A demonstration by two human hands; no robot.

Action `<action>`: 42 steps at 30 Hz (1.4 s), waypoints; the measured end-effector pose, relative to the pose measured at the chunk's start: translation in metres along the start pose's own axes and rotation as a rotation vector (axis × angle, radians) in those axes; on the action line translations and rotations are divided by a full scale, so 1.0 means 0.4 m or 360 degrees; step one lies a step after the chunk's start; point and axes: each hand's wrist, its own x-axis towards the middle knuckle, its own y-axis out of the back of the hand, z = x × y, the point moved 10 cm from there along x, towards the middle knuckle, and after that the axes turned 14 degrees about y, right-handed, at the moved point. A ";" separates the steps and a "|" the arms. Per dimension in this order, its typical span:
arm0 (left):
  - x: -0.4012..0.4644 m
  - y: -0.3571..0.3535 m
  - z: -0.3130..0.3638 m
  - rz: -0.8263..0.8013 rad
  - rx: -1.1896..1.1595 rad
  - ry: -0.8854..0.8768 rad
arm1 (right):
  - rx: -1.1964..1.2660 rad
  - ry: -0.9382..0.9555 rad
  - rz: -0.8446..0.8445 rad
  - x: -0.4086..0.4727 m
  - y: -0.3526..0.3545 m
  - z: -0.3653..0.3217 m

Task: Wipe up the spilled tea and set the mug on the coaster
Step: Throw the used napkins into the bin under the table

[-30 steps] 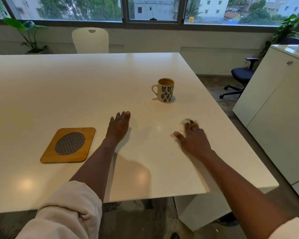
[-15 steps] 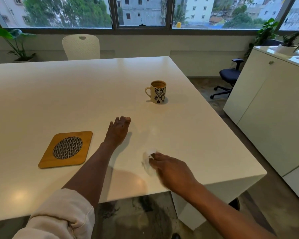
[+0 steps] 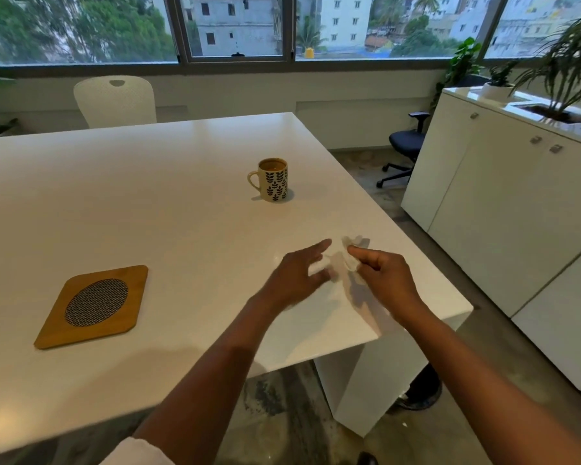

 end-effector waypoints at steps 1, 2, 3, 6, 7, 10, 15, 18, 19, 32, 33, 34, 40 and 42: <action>0.006 -0.025 0.020 -0.0024 -0.0029 0.0005 | 0.0065 -0.0009 0.0030 -0.003 0.011 0.004; 0.009 -0.048 0.044 -0.0033 -0.0013 -0.0017 | 0.0108 -0.0007 0.0056 -0.007 0.023 0.006; 0.013 -0.069 0.070 -0.0019 0.0032 -0.0063 | 0.0143 -0.0001 0.0081 -0.010 0.037 0.009; 0.019 -0.118 0.141 0.0081 0.0087 -0.0220 | 0.0223 0.0003 0.0171 -0.025 0.090 0.032; 0.022 -0.133 0.161 0.0120 0.0080 -0.0255 | 0.0248 0.0008 0.0194 -0.027 0.109 0.042; 0.040 -0.183 0.198 0.0178 0.0039 -0.0259 | 0.0351 -0.0023 0.0276 -0.035 0.165 0.091; 0.086 -0.285 0.260 0.0168 -0.0005 -0.0283 | 0.0414 -0.0138 0.0344 -0.043 0.266 0.204; 0.120 -0.353 0.300 0.0165 -0.0022 -0.0284 | 0.0420 -0.0096 0.0294 -0.029 0.328 0.252; 0.134 -0.379 0.314 0.0167 -0.0012 -0.0285 | 0.0431 -0.0097 0.0284 -0.025 0.350 0.272; 0.297 -0.716 0.490 0.0436 -0.0010 -0.0212 | 0.0189 -0.0133 0.0202 0.051 0.650 0.563; 0.309 -0.741 0.487 0.0464 -0.0042 -0.0183 | 0.0166 -0.0148 0.0199 0.053 0.669 0.598; 0.325 -0.770 0.481 0.0468 -0.0029 -0.0139 | 0.0154 -0.0169 0.0192 0.052 0.685 0.634; 0.410 -0.958 0.400 0.0424 0.0079 0.0033 | 0.0213 -0.0166 0.0105 0.019 0.695 0.814; 0.426 -1.001 0.357 0.0429 0.0080 0.0082 | 0.0040 -0.0043 0.0112 0.010 0.688 0.846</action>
